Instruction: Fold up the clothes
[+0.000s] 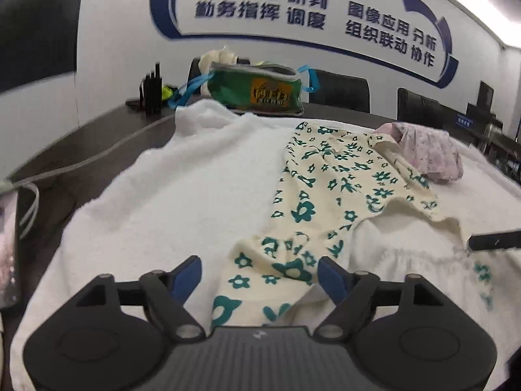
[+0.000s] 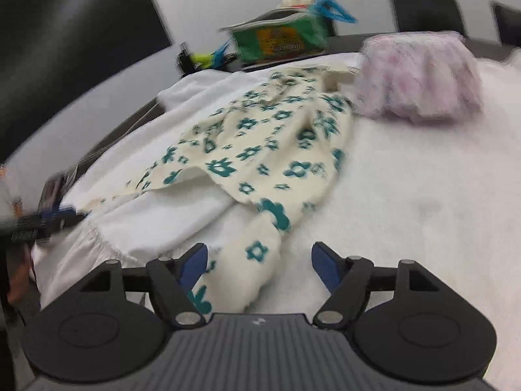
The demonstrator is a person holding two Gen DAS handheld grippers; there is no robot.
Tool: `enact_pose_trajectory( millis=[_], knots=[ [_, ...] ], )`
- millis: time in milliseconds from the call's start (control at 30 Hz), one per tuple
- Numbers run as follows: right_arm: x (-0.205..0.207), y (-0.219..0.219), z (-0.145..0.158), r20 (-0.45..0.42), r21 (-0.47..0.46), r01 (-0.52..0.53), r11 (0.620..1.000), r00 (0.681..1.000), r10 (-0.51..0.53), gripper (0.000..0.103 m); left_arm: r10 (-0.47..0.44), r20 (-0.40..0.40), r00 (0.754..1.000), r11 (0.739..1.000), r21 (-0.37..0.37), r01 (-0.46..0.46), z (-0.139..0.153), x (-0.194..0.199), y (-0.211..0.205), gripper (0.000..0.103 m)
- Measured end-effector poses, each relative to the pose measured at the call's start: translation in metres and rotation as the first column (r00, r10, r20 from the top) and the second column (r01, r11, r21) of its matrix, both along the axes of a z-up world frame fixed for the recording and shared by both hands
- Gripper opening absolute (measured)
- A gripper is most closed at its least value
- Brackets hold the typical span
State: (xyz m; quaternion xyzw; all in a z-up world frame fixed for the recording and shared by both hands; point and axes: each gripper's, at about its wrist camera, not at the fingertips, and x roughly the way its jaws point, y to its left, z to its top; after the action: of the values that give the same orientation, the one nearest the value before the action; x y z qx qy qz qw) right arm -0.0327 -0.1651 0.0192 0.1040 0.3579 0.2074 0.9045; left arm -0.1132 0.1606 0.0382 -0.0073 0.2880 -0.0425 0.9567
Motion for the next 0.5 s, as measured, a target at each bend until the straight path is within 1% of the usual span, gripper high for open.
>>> enact_pose_trajectory(
  millis=[33, 67, 133, 167, 200, 233, 267, 300, 333, 367, 433, 500],
  knots=[
    [-0.004, -0.003, 0.0, 0.011, 0.001, 0.017, 1.0, 1.0, -0.017, 0.073, 0.018, -0.013, 1.0, 1.0, 0.016, -0.017, -0.002, 0.001, -0.001, 0.079],
    [-0.008, 0.0, 0.0, 0.038, -0.029, 0.029, 0.999, 0.999, -0.028, 0.073, 0.031, -0.024, 0.999, 0.999, 0.026, -0.031, -0.004, 0.001, -0.002, 0.079],
    [-0.015, 0.006, 0.001, 0.098, -0.102, 0.055, 0.993, 0.994, -0.045, 0.072, 0.019, -0.034, 0.999, 1.0, -0.003, -0.019, -0.004, 0.0, -0.002, 0.079],
    [-0.014, 0.011, 0.0, 0.109, -0.129, 0.05, 0.99, 0.993, -0.036, 0.068, 0.012, -0.037, 0.999, 1.0, -0.011, -0.012, -0.004, -0.001, -0.003, 0.076],
    [-0.013, 0.016, -0.001, 0.115, -0.155, 0.042, 0.987, 0.993, -0.024, 0.057, 0.005, -0.04, 0.999, 1.0, -0.019, -0.006, -0.004, -0.001, -0.003, 0.065],
    [-0.012, 0.021, -0.002, 0.12, -0.18, 0.034, 0.983, 0.993, -0.012, 0.048, -0.001, -0.044, 0.999, 1.0, -0.027, 0.0, -0.005, -0.001, -0.004, 0.053],
    [-0.012, 0.025, -0.004, 0.114, -0.194, 0.018, 0.981, 0.993, 0.005, 0.029, -0.004, -0.05, 0.999, 1.0, -0.03, 0.003, -0.005, -0.001, -0.004, 0.03],
    [-0.012, 0.029, -0.006, 0.121, -0.204, 0.016, 0.979, 0.993, 0.009, 0.019, -0.008, -0.057, 0.998, 0.999, -0.033, 0.006, -0.005, 0.0, -0.005, 0.02],
    [-0.011, 0.034, -0.007, 0.131, -0.214, 0.018, 0.977, 0.991, 0.01, 0.014, -0.01, -0.062, 0.998, 1.0, -0.031, 0.008, -0.005, 0.001, -0.006, 0.012],
    [-0.011, 0.039, -0.008, 0.139, -0.238, 0.029, 0.971, 0.99, 0.004, 0.008, -0.005, -0.061, 0.998, 1.0, -0.005, 0.005, -0.003, 0.002, -0.007, 0.007],
    [-0.014, 0.048, -0.007, 0.141, -0.267, 0.034, 0.963, 0.99, 0.004, 0.007, 0.022, -0.032, 0.999, 1.0, 0.018, -0.022, 0.006, 0.006, -0.003, 0.006],
    [-0.025, 0.058, 0.001, 0.141, -0.253, -0.004, 0.968, 0.989, 0.041, 0.006, 0.093, 0.016, 0.996, 0.995, 0.038, -0.094, 0.015, 0.015, 0.01, 0.006]
  ],
)
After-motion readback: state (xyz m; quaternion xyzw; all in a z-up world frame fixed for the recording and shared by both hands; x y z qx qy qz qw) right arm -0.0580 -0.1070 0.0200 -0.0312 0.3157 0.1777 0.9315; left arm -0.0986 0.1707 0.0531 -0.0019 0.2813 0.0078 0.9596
